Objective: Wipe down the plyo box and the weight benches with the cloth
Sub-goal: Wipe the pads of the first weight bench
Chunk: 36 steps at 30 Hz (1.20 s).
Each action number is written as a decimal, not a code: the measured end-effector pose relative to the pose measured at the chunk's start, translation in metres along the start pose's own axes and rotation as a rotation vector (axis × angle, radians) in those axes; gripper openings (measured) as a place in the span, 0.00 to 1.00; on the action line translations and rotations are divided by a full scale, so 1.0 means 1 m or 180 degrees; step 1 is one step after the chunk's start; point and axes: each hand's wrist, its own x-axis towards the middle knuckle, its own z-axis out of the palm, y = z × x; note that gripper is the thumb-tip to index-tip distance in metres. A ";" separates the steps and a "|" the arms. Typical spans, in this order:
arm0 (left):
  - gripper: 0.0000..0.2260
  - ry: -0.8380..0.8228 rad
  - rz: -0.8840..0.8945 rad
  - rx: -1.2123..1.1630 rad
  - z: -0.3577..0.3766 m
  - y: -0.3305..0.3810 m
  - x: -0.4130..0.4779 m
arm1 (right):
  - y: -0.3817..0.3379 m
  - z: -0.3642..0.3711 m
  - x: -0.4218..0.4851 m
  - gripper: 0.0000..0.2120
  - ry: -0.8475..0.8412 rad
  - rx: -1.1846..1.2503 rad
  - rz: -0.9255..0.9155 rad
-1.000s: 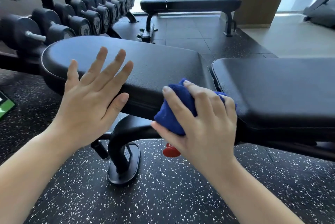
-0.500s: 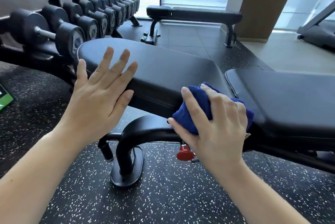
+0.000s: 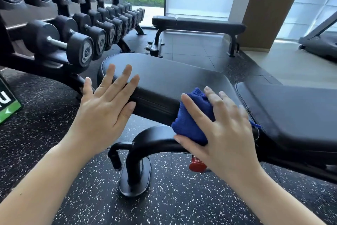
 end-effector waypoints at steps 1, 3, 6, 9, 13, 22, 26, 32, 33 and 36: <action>0.22 0.0007 0.0005 -0.0015 0.000 0.000 0.000 | 0.002 0.000 -0.001 0.27 0.0018 0.0019 -0.0020; 0.22 0.0003 0.0020 -0.0041 0.000 0.000 0.001 | 0.001 0.004 -0.001 0.27 0.0091 -0.0014 -0.0020; 0.22 -0.0040 0.0078 -0.0062 -0.002 -0.002 0.001 | -0.007 0.011 0.005 0.27 0.0206 -0.0169 0.0037; 0.22 -0.0054 0.0015 -0.0064 -0.005 -0.008 0.001 | -0.029 0.017 0.022 0.27 0.0265 -0.0222 0.0112; 0.23 -0.0034 -0.0233 -0.0096 -0.010 -0.018 -0.002 | -0.077 0.031 0.061 0.28 0.0164 -0.0048 0.0174; 0.24 -0.0111 -0.0504 0.0104 -0.025 -0.041 -0.012 | -0.037 0.027 0.026 0.26 0.0251 -0.0222 -0.0254; 0.24 -0.0026 -0.0486 0.0211 -0.034 -0.043 -0.016 | -0.077 0.037 0.056 0.25 0.0324 -0.0230 -0.0022; 0.24 0.0000 -0.0582 0.0317 -0.043 -0.050 -0.022 | -0.137 0.052 0.107 0.31 -0.0040 -0.0471 0.0066; 0.24 0.0006 -0.0616 0.0314 -0.045 -0.051 -0.022 | -0.131 0.050 0.102 0.30 0.0050 -0.0403 -0.0021; 0.25 0.0011 -0.0640 0.0252 -0.050 -0.049 -0.022 | -0.098 0.042 0.068 0.26 0.0275 -0.0277 -0.0326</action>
